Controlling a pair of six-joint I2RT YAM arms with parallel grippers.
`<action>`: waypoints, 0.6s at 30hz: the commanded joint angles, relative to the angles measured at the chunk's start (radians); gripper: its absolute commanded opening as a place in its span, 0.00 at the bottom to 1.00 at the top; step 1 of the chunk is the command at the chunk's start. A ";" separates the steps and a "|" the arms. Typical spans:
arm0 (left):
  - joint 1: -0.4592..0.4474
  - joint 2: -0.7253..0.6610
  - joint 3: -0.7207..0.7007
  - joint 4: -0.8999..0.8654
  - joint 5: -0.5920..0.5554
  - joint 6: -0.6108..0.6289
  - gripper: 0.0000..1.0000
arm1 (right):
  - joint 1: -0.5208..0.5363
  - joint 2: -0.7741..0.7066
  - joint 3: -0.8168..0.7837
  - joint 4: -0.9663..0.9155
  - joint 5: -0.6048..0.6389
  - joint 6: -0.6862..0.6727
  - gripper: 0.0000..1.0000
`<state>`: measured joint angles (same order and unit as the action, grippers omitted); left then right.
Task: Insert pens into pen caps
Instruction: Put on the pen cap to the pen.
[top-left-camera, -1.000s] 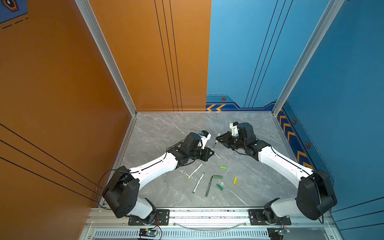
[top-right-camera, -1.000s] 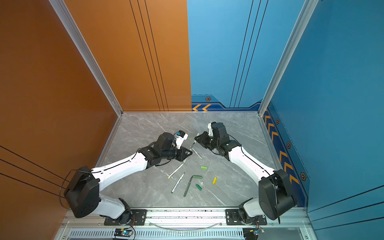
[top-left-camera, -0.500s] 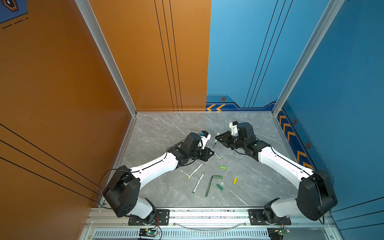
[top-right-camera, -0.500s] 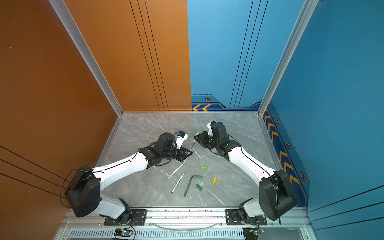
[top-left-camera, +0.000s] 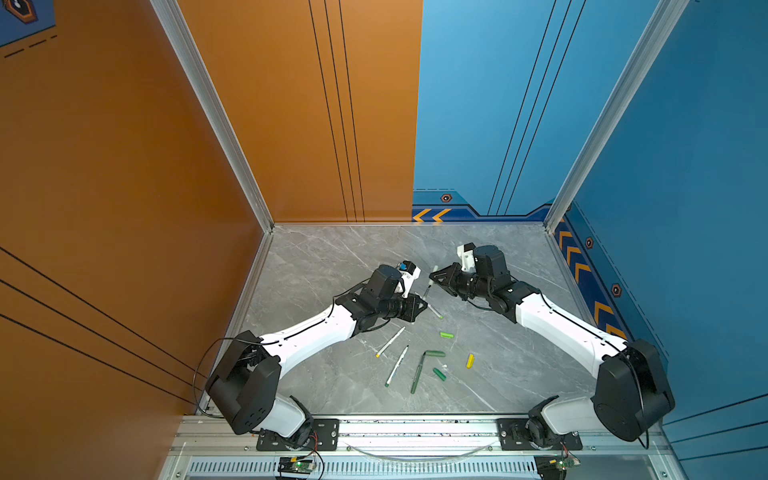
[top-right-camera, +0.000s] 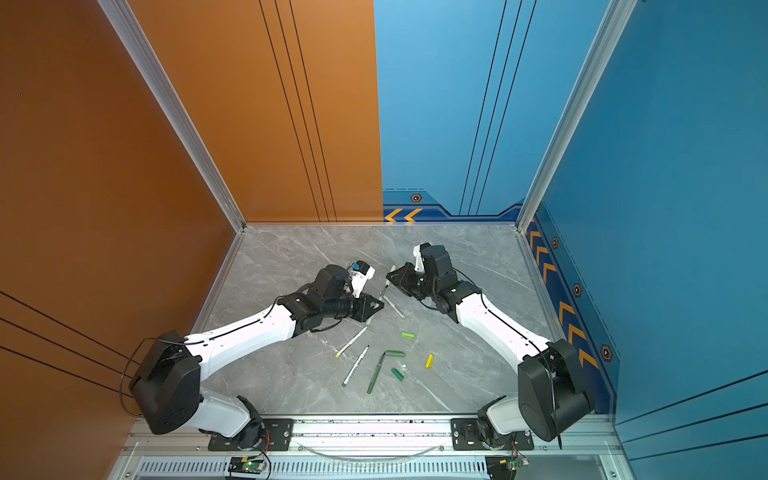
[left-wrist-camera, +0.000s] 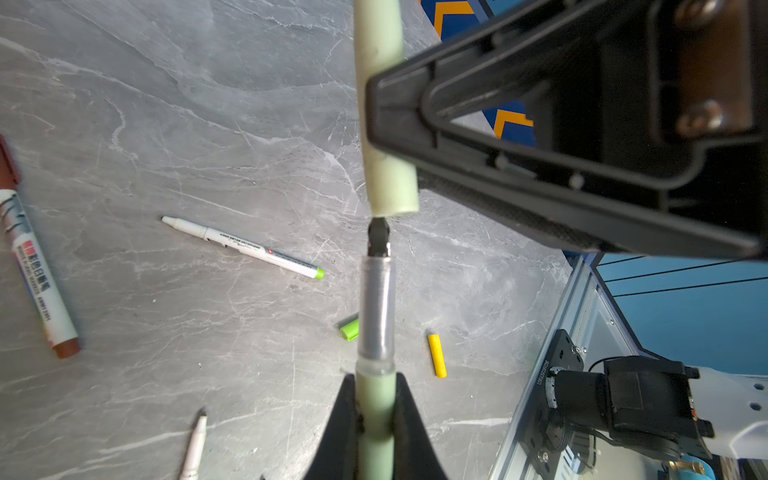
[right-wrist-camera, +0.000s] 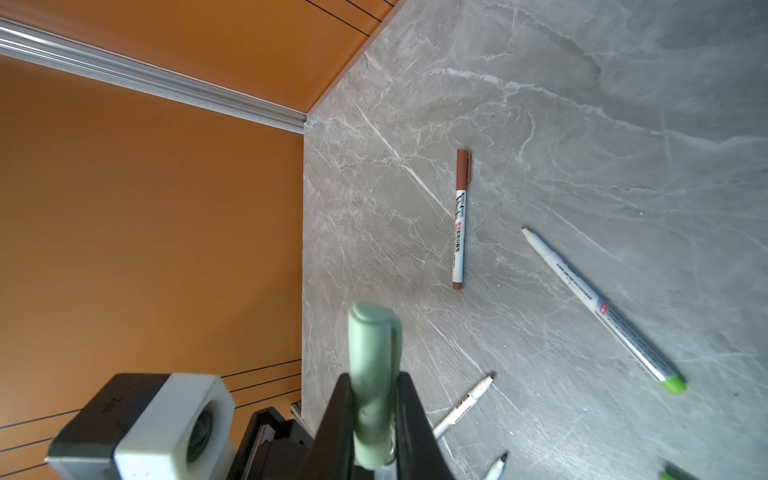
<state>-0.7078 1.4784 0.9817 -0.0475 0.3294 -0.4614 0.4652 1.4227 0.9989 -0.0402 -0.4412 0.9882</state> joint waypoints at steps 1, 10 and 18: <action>0.007 -0.009 -0.019 0.017 -0.013 0.000 0.00 | -0.008 -0.001 0.002 0.002 0.024 -0.019 0.07; 0.007 -0.009 -0.017 0.020 -0.009 -0.001 0.00 | 0.001 0.010 -0.008 0.003 0.024 -0.022 0.07; 0.007 -0.009 -0.014 0.022 -0.012 -0.001 0.00 | 0.009 0.021 -0.014 0.007 0.025 -0.023 0.07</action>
<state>-0.7078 1.4784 0.9810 -0.0479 0.3286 -0.4618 0.4675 1.4284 0.9989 -0.0376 -0.4412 0.9848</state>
